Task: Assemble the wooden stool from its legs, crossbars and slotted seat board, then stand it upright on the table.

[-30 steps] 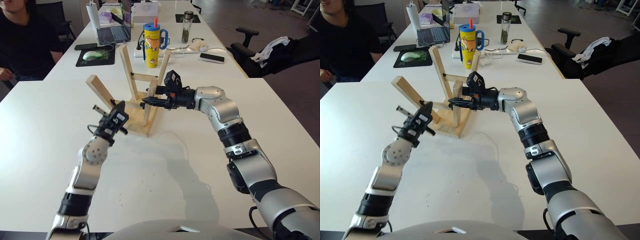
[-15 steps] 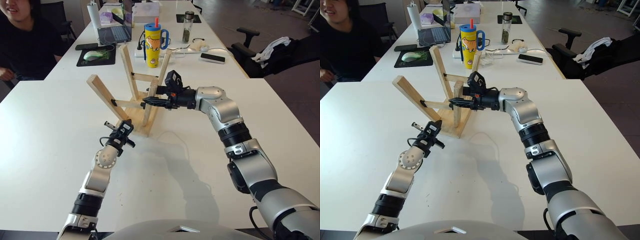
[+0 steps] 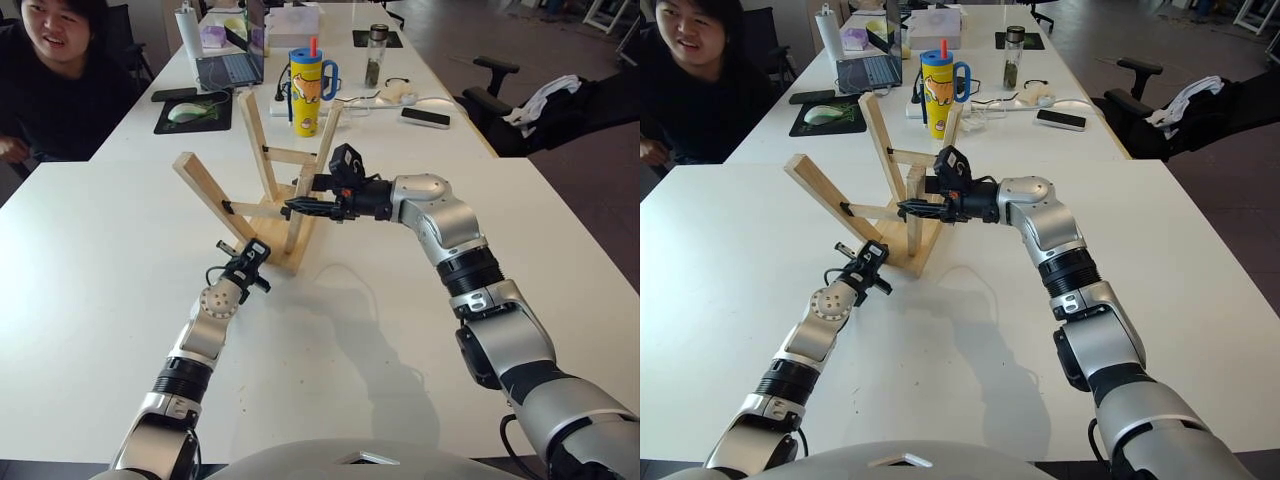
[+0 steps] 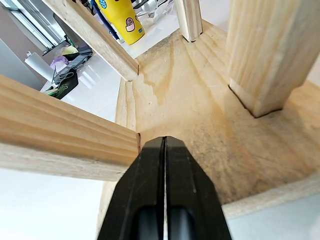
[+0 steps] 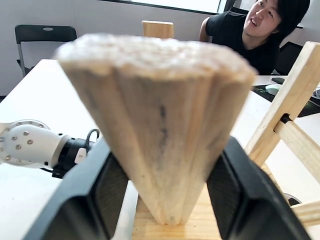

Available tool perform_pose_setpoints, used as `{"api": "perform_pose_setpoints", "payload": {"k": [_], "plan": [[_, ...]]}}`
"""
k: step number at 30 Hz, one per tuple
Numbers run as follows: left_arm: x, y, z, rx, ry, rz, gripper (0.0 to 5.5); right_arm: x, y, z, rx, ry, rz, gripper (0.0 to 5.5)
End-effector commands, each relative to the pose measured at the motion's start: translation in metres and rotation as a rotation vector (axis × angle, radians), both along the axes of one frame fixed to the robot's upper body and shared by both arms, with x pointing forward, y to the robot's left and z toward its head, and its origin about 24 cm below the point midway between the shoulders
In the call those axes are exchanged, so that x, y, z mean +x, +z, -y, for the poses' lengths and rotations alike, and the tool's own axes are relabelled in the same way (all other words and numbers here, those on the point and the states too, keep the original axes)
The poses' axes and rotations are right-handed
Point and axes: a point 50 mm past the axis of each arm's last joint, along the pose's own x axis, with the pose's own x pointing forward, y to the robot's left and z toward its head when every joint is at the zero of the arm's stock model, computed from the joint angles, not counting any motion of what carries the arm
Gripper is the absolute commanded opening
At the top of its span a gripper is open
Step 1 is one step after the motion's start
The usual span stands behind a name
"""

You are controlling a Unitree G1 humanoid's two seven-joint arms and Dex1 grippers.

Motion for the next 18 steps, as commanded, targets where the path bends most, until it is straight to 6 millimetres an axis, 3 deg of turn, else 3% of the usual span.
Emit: {"api": "perform_pose_setpoints", "payload": {"k": [1,15,16,18], "plan": [[-0.040,-0.055,0.001,0.016,-0.016,-0.307,0.00,0.000,-0.045,-0.011,-0.102,-0.037,-0.161,2.07],[-0.048,-0.063,0.002,-0.080,0.038,-0.379,0.00,-0.010,-0.048,-0.010,-0.051,0.011,-0.148,2.07],[-0.048,-0.063,0.002,-0.080,0.037,-0.382,0.00,-0.009,-0.046,-0.009,-0.047,-0.002,-0.148,2.45],[-0.049,-0.064,0.001,-0.079,0.037,-0.389,0.00,-0.008,-0.044,-0.008,-0.025,-0.018,-0.161,2.67]]}}
